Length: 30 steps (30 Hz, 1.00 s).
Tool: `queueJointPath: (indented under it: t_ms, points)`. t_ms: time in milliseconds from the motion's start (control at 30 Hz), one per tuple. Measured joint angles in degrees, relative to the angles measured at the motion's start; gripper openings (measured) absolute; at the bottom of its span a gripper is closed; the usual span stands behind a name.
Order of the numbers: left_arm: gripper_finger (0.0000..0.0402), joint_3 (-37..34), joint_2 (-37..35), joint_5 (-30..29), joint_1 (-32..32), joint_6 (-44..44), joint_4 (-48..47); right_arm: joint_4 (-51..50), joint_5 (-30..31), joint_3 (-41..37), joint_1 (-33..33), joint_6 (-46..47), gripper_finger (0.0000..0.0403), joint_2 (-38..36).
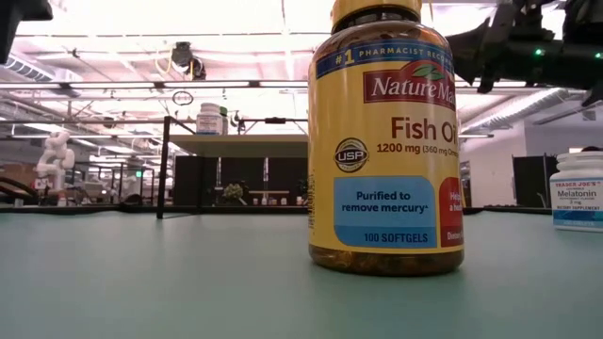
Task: Pick and place medicine bottles onto shelf by color
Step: Put the middle left white supplement bottle on the shelf
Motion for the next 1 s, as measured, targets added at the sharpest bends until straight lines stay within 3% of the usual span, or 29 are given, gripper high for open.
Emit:
queueJointPath:
  t_ms: [133, 267, 600, 1000]
  points:
    - [0.0341, 0.0, 1.29, 3.63, 0.0, 0.82, -0.01, 0.01, -0.09, 0.0, 0.02, -0.02, 0.0199, -0.02]
    - [0.0362, 0.0, 1.83, 5.98, -0.26, 2.2, 0.0, 0.03, -0.09, 0.0, 0.02, 0.0, 0.0199, -0.02]
    - [0.0365, 0.0, 1.82, -0.41, -0.44, 2.42, -0.26, -0.27, -0.09, 0.0, 0.02, 0.17, 0.0199, 0.0]
    - [0.0365, -1.79, 1.78, -0.44, -1.05, 2.93, 0.42, -0.78, -0.12, 0.0, 0.02, 0.18, 0.0199, 0.0]
